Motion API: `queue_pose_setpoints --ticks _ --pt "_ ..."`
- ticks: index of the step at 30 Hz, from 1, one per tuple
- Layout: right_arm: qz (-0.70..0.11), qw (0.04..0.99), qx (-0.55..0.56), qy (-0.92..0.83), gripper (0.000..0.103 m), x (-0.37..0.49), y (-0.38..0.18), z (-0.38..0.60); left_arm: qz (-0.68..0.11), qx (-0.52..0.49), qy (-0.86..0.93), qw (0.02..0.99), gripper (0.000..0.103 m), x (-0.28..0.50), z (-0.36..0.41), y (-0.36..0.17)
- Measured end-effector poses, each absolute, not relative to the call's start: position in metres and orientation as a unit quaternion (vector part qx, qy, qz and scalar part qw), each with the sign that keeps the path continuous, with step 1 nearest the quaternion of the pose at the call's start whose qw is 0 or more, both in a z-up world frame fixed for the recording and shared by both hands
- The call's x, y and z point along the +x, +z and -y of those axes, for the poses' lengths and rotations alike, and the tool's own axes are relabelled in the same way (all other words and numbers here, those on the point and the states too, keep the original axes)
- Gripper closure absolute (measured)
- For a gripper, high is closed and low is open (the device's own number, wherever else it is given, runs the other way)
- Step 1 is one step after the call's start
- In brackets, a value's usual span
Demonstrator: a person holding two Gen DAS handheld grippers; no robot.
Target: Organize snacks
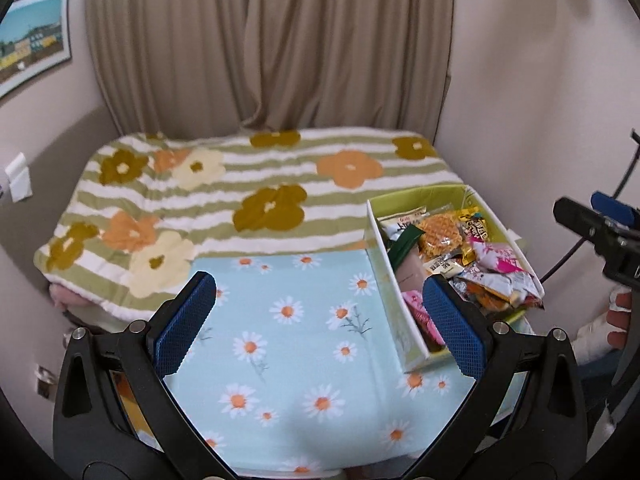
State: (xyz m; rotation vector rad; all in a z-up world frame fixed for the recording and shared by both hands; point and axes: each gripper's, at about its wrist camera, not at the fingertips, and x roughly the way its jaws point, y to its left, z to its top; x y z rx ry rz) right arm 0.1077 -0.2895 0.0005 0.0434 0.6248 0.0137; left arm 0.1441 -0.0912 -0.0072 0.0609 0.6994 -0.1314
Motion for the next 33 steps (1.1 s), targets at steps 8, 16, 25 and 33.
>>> queue_pose_setpoints --ticks 8,16,25,33 --pt "-0.288 0.957 0.016 -0.022 0.001 0.035 -0.008 0.252 -0.309 0.038 -0.069 0.948 0.000 0.074 0.058 -0.004" --pt "-0.279 0.960 0.018 -0.030 0.001 0.007 -0.005 0.245 -0.279 0.028 -0.074 0.957 0.000 0.042 0.052 0.000" --pt "-0.269 0.963 0.015 -0.028 0.001 0.003 0.002 0.245 -0.264 0.032 -0.073 0.961 0.000 0.034 0.061 0.005" --pt "-0.268 0.963 0.016 -0.023 0.001 0.004 0.001 0.246 -0.254 0.030 -0.069 0.964 0.000 0.033 0.063 0.010"
